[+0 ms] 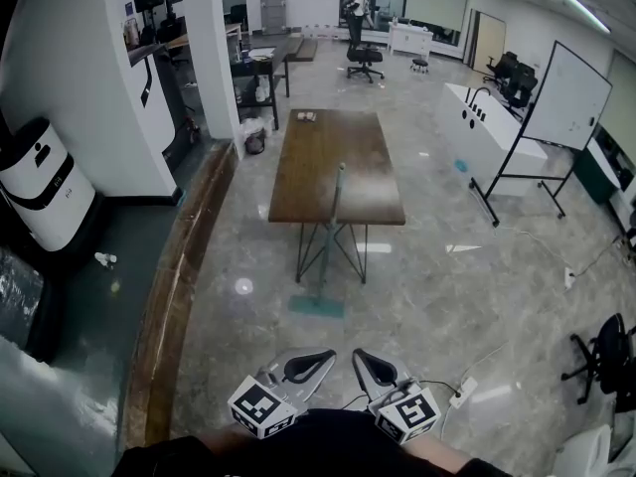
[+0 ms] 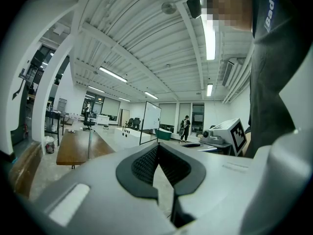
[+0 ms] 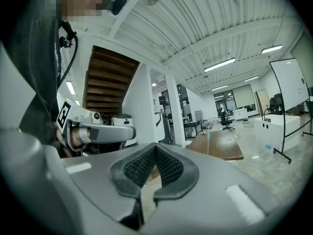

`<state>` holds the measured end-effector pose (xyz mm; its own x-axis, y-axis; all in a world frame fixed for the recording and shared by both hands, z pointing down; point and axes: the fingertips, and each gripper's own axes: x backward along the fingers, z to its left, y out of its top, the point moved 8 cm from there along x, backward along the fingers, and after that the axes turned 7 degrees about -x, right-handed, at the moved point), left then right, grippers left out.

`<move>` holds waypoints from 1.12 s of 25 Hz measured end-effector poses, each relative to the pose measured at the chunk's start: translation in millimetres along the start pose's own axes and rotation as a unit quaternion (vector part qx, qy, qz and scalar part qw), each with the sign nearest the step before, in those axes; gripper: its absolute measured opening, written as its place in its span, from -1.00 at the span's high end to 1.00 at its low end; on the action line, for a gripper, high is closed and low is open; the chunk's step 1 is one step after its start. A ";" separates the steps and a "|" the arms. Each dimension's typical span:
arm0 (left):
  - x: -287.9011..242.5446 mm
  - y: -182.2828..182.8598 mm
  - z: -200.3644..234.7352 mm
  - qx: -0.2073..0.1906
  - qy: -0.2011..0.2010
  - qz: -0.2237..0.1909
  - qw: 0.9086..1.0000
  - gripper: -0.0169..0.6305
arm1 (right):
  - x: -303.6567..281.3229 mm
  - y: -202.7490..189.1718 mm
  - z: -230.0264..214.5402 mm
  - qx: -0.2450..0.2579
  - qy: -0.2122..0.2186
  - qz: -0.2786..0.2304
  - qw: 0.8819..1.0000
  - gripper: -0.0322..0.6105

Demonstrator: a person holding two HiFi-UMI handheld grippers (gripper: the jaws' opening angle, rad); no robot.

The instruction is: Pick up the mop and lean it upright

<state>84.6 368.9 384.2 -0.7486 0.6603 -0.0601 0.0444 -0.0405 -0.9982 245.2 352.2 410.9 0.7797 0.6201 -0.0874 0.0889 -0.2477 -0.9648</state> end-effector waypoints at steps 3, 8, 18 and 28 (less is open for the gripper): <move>-11.5 0.4 -5.7 0.002 0.003 0.000 1.000 0.89 | 8.6 -1.0 -14.2 -0.002 -0.005 0.001 1.000 0.89; -37.8 3.4 -19.9 0.004 0.015 0.007 1.000 0.89 | 26.7 3.6 -37.7 -0.020 0.010 -0.014 1.000 0.89; -80.2 1.2 -40.2 0.009 0.062 0.021 0.998 0.89 | 55.6 -5.2 -86.6 -0.044 0.029 0.007 0.999 0.89; -95.7 -2.1 -19.4 0.005 0.071 0.027 0.997 0.89 | 37.9 -4.2 -109.3 -0.047 0.035 0.014 0.998 0.89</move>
<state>168.9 320.3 391.9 -0.6435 0.7569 -0.1142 0.0747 -0.0864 -0.9935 342.2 295.4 438.8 0.8240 0.5587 -0.0941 0.1206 -0.3353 -0.9344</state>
